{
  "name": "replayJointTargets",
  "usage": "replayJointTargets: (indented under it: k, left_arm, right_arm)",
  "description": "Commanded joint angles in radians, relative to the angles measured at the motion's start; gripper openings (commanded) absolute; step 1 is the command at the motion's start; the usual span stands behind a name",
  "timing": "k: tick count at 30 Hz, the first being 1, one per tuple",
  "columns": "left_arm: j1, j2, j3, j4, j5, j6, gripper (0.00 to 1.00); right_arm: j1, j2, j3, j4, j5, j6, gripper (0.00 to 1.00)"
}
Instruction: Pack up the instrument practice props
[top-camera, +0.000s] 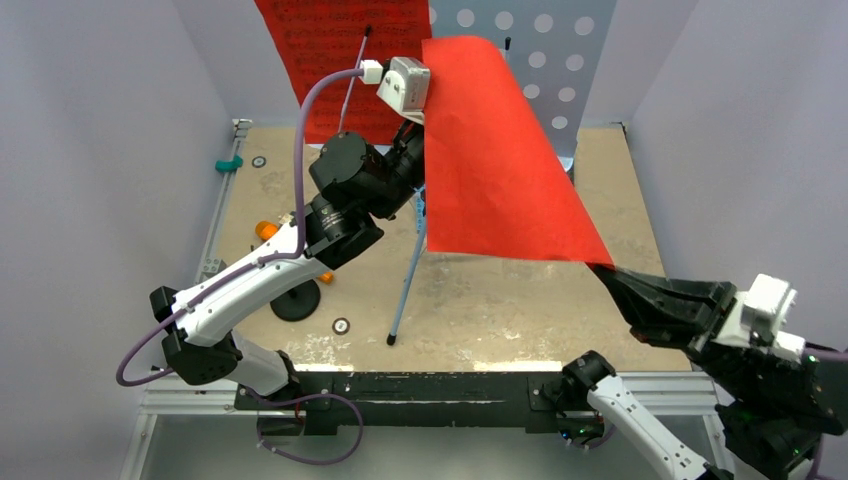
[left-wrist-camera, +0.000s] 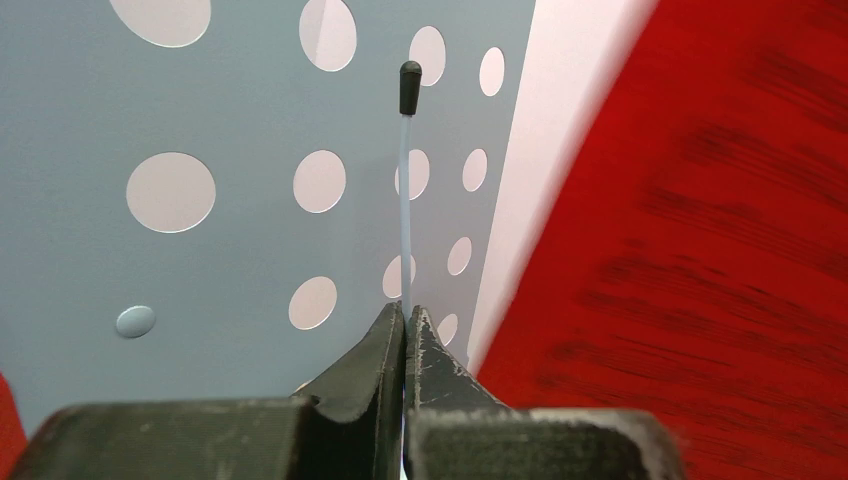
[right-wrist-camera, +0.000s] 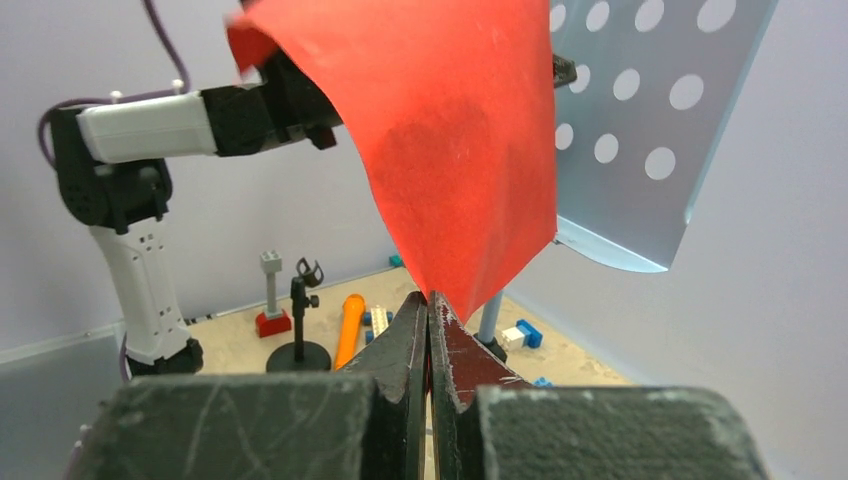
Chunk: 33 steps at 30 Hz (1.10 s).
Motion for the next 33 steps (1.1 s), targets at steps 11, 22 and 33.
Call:
replayJointTargets:
  k: [11, 22, 33]
  left_arm:
    - [0.005, -0.040, -0.053, 0.041, -0.063, 0.067, 0.27]
    - [-0.002, -0.136, -0.146, 0.057, 0.019, 0.039, 0.78]
    - [-0.024, -0.310, -0.351, 0.068, 0.058, -0.013, 1.00]
  right_arm:
    - [0.010, -0.089, 0.085, -0.002, -0.141, -0.017, 0.00]
    - [0.010, -0.066, -0.112, 0.060, -0.191, 0.025, 0.00]
    - [0.010, -0.035, -0.267, 0.079, -0.080, 0.008, 0.00]
